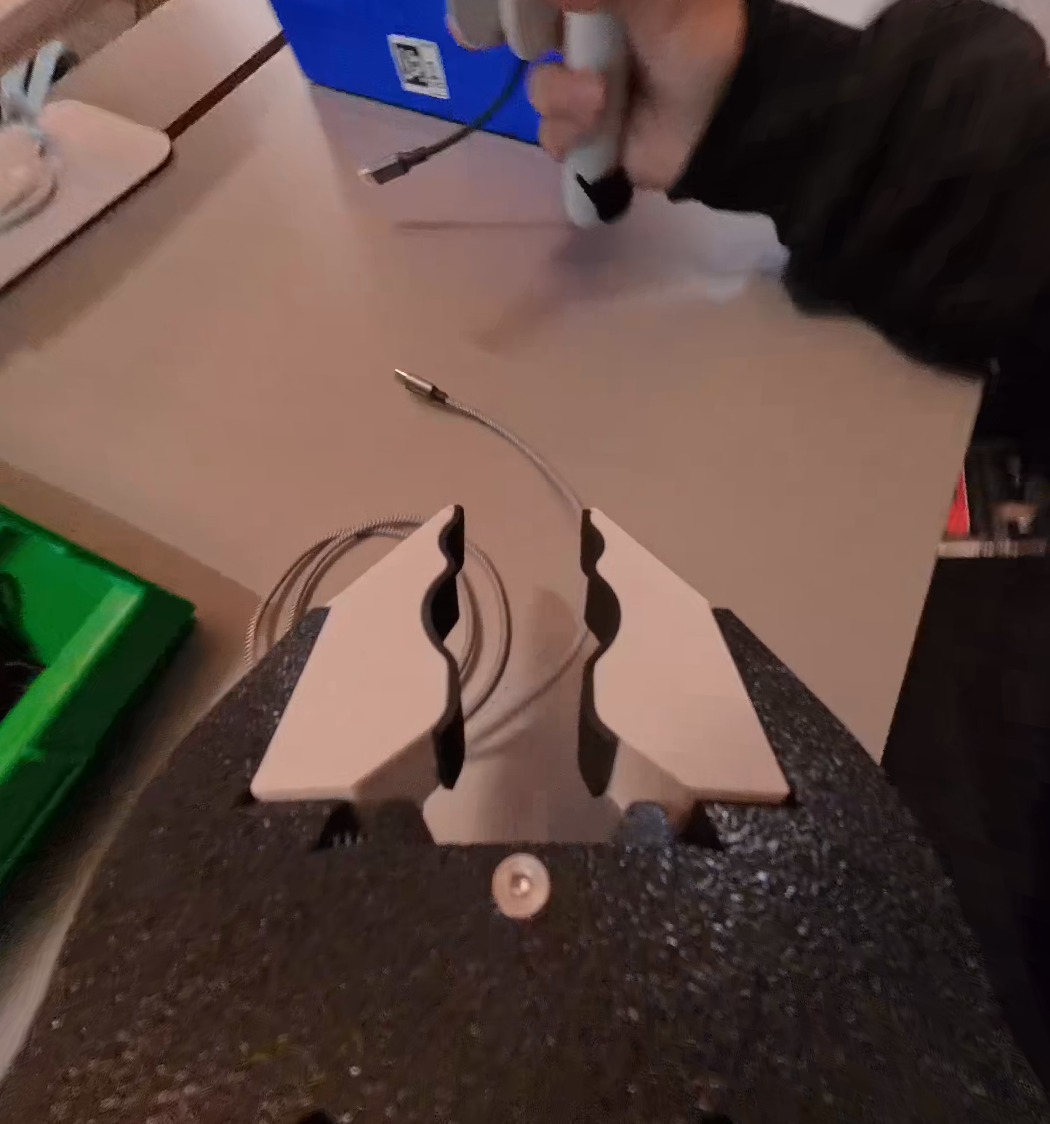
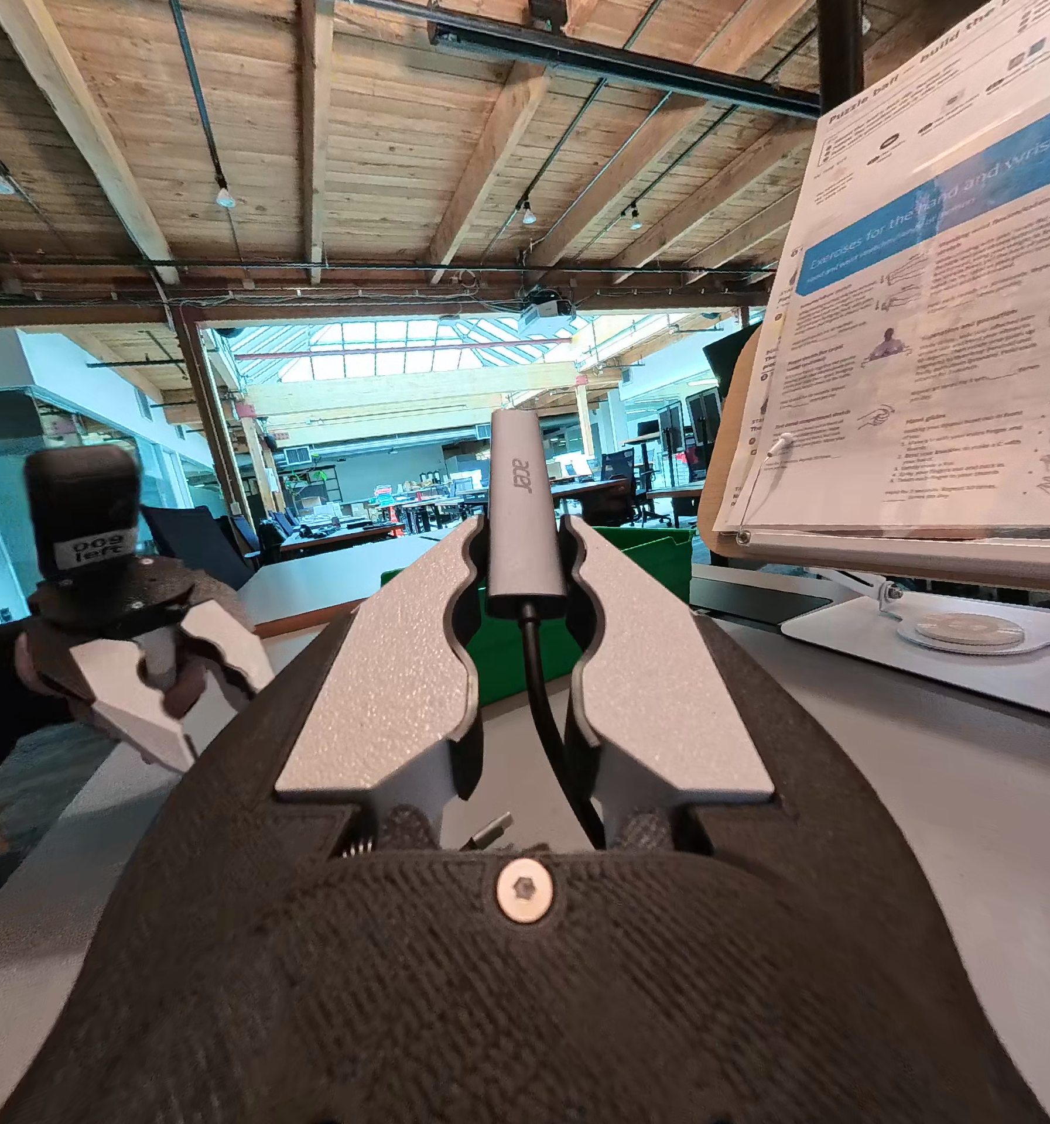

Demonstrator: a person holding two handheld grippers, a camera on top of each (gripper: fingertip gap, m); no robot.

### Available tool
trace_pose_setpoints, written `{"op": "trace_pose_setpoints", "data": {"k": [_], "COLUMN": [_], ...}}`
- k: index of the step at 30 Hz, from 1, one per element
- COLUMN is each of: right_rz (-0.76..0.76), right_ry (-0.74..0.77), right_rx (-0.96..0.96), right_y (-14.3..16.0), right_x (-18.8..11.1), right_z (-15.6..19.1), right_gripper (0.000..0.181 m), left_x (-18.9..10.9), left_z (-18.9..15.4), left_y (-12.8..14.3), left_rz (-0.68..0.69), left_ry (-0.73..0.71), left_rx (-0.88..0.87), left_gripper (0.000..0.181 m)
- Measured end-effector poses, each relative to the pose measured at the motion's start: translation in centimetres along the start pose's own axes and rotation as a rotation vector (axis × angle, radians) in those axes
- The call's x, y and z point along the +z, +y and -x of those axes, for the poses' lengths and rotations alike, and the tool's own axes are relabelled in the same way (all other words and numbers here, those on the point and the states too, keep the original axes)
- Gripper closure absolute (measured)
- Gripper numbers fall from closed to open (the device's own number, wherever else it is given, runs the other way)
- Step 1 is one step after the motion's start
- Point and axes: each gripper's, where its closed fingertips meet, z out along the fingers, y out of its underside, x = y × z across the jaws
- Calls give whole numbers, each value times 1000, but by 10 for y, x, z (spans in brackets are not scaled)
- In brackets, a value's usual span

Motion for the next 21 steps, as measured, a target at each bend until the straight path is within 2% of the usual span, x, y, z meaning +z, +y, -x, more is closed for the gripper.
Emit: {"op": "trace_pose_setpoints", "data": {"k": [4, 8, 13, 16, 19, 21], "right_rz": [12, 15, -1, -6, 1, 8], "right_ry": [-2, -2, 7, 13, 23, 32], "right_rx": [-3, -8, 3, 9, 4, -4], "right_y": [3, 4, 0, -1, 0, 0], "right_x": [0, 0, -2, -3, -3, -3], "right_z": [0, 0, -4, -6, -7, -8], "right_gripper": [159, 159, 160, 160, 160, 159], "left_x": [53, 105, 130, 137, 139, 135], "left_z": [17, 33, 36, 43, 45, 47], "left_y": [-15, -5, -13, -13, -12, -19], "left_rz": [42, 146, 136, 148, 144, 113], "left_ry": [-37, -13, 26, 0, -33, -107], "left_rx": [-198, -369, -457, -432, -264, -108], "left_gripper": [146, 148, 154, 165, 179, 181]}}
